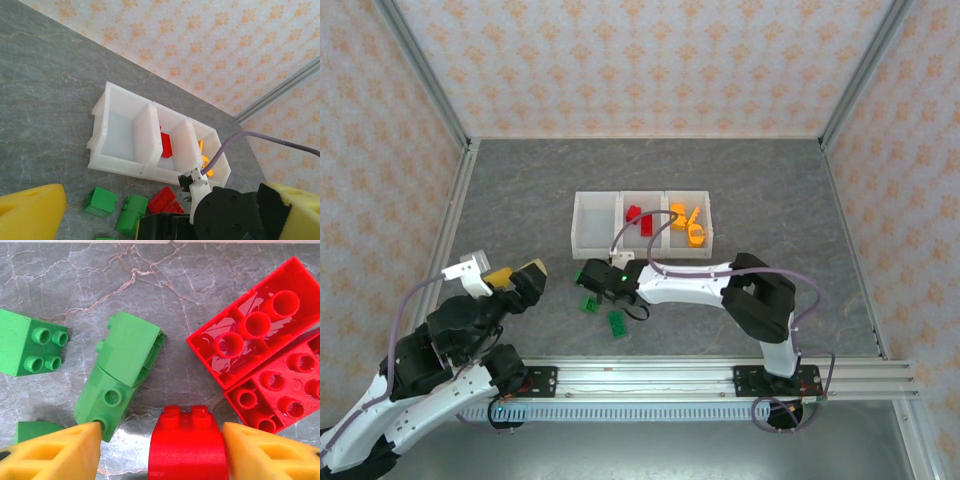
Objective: Sort the legos into containers by color
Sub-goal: Pick up the lego from the bottom-center of the table.
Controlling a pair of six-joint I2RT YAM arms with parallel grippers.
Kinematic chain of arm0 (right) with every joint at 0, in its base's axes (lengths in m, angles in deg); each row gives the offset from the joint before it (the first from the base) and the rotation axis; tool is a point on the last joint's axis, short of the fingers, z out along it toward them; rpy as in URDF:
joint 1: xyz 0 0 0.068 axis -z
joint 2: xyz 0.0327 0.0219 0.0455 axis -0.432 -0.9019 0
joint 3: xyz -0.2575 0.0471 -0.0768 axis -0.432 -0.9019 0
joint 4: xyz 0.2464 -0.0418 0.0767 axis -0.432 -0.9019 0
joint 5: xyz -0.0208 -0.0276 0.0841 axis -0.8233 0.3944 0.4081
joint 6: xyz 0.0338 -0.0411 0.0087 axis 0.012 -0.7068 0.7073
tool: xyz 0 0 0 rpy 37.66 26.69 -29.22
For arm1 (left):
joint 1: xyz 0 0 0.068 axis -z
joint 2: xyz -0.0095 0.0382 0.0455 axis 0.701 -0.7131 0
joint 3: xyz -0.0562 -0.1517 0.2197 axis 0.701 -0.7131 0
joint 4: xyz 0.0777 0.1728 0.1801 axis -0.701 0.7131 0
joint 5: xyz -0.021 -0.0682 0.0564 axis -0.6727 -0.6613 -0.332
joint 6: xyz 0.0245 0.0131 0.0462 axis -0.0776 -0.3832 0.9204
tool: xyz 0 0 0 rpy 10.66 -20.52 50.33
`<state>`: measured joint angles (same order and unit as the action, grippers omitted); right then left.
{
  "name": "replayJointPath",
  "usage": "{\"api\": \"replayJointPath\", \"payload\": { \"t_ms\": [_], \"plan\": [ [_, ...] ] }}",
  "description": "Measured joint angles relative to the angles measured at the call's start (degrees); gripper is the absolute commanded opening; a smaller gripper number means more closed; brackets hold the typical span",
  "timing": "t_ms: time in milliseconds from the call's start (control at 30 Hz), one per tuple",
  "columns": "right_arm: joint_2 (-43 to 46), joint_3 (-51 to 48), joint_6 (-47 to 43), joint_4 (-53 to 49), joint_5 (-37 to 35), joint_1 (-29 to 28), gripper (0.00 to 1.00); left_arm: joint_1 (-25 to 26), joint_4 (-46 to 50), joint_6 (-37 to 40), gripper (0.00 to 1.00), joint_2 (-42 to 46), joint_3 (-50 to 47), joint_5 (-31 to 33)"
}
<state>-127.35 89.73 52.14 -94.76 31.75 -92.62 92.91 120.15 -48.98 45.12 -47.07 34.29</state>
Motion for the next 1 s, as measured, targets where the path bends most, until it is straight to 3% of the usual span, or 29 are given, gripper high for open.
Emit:
{"api": "replayJointPath", "payload": {
  "t_ms": [433,600,833,1000],
  "plan": [
    [0.0,-0.5,-3.1,-0.2,-1.2,0.1,0.47,0.0,0.0,0.0,0.99,0.0,0.0,0.0],
    [0.5,-2.5,-4.2,-1.0,-1.2,0.3,0.38,0.0,0.0,0.0,0.99,0.0,0.0,0.0],
    [3.6,-3.4,-4.8,-1.0,-1.2,0.3,0.34,0.0,0.0,0.0,0.99,0.0,0.0,0.0],
    [3.7,-3.4,-5.5,-1.0,-1.2,0.3,0.26,0.0,0.0,0.0,0.99,0.0,0.0,0.0]
  ]
}}
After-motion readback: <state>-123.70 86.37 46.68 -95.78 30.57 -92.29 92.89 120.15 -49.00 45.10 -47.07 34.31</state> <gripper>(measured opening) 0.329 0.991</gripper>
